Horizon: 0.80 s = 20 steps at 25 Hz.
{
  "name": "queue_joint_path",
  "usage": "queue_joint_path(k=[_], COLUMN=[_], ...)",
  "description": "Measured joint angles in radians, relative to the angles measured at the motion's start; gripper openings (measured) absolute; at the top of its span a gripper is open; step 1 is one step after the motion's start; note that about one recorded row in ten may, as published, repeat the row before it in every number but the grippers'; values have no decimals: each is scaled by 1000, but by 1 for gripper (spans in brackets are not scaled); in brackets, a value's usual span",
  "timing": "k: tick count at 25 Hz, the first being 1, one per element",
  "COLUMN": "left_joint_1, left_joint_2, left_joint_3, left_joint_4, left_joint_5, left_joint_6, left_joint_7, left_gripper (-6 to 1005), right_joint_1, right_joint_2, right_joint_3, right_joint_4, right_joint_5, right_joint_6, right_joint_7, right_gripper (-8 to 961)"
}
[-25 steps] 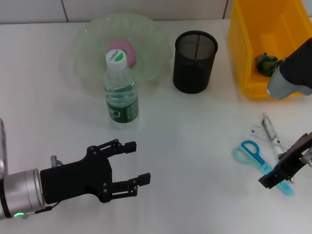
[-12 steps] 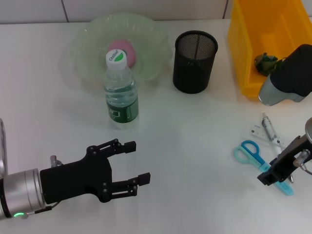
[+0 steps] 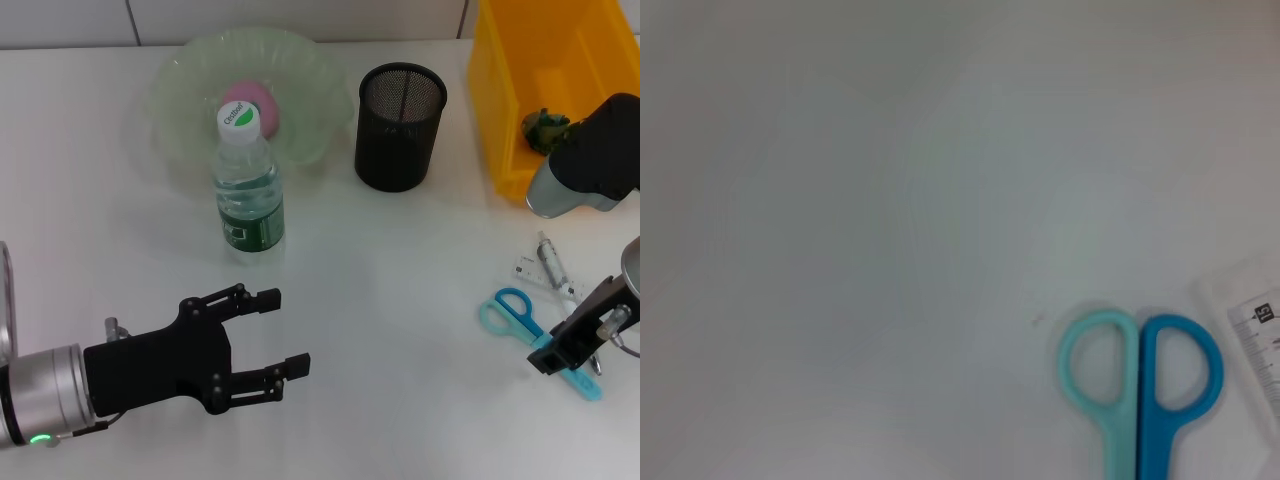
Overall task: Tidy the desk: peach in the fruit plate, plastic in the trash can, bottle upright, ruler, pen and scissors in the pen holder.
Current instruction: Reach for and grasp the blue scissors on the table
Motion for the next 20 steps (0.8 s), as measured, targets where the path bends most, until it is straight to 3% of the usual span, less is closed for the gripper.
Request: queue_joint_path(k=[20], left_joint_1=[-8], left_joint_2=[-2], left_joint_3=[0], left_joint_4=[-4], left_joint_5=[2], left_joint_6=[-3], left_joint_7=[0], left_gripper=[829], right_joint_1=[-2], right_joint_2=[-1], right_joint_3=[-28], right_joint_4=[29], right_joint_5=[-9], right_joint_6=[38], right_joint_7=[-10], right_gripper=[382])
